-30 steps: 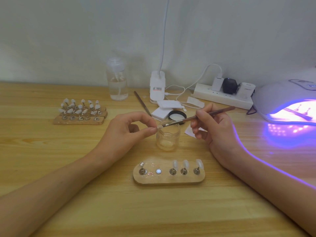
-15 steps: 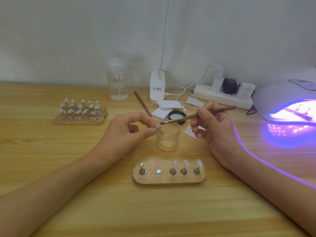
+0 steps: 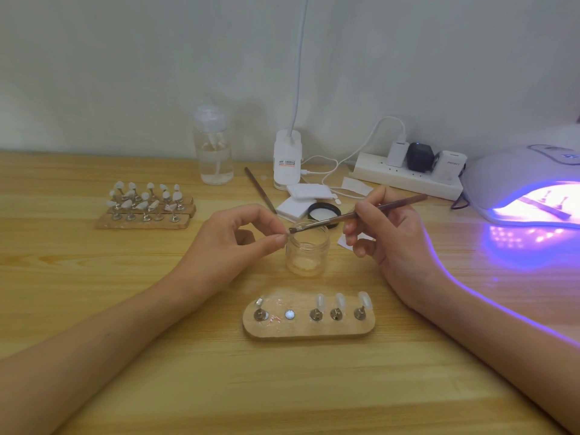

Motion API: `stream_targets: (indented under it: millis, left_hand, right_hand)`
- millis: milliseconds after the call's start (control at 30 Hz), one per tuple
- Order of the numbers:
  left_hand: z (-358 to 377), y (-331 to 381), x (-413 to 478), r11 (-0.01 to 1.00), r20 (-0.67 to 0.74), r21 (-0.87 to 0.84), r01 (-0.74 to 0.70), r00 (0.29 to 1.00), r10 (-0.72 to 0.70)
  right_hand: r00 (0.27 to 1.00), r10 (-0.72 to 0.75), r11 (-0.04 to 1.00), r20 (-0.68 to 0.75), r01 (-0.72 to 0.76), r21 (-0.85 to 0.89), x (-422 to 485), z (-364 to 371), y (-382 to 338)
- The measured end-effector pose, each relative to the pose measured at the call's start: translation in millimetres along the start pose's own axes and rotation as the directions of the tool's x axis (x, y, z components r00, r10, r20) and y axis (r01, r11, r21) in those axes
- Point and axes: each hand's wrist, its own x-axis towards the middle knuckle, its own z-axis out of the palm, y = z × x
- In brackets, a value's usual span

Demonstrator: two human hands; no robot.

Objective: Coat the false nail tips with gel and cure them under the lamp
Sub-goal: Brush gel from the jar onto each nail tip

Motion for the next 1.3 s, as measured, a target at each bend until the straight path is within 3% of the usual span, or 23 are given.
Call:
stream_targets:
  millis: [133,333,533,700,900,1067,1300]
  left_hand:
    - [-0.1,-0.5,0.4,1.000,0.002,-0.009,0.004,1.000,-0.004]
    - [0.0,-0.8,0.8,1.000,0.001,-0.002,0.012,1.000,-0.012]
    - [0.3,-0.4,0.4,1.000,0.005,-0.003,0.013,1.000,-0.013]
    - [1.3,0.0,0.9,1.000,0.006,-0.008,0.014,1.000,-0.014]
    - [1.8,0.4,1.2,1.000,0.010,-0.013,0.012,1.000,-0.012]
    - [2.1,0.3,1.3,1.000,0.007,-0.006,0.004,1.000,-0.004]
    - [1.9,-0.6,1.4,1.000,0.015,-0.025,0.008,1.000,-0.007]
  right_hand:
    - [0.998,0.002,1.000,-0.064,-0.003,-0.021,0.3,-1.8,0.5]
    - [1.000,-0.017,1.000,0.018,0.018,-0.006,-0.3,0.4,0.0]
    - [0.996,-0.012,0.999,-0.083,0.009,-0.034,-0.1,-1.1,0.2]
    - [1.000,-0.029,1.000,-0.007,0.029,-0.008,-0.7,1.7,-1.7]
    - [0.996,-0.027,0.999,-0.085,0.023,-0.048,-0.8,-0.2,-1.3]
    - [0.999,-0.041,0.999,-0.007,0.041,-0.034,-0.9,1.2,-1.3]
    - [0.995,-0.041,0.998,-0.090,0.036,-0.050,-0.4,-0.8,-1.1]
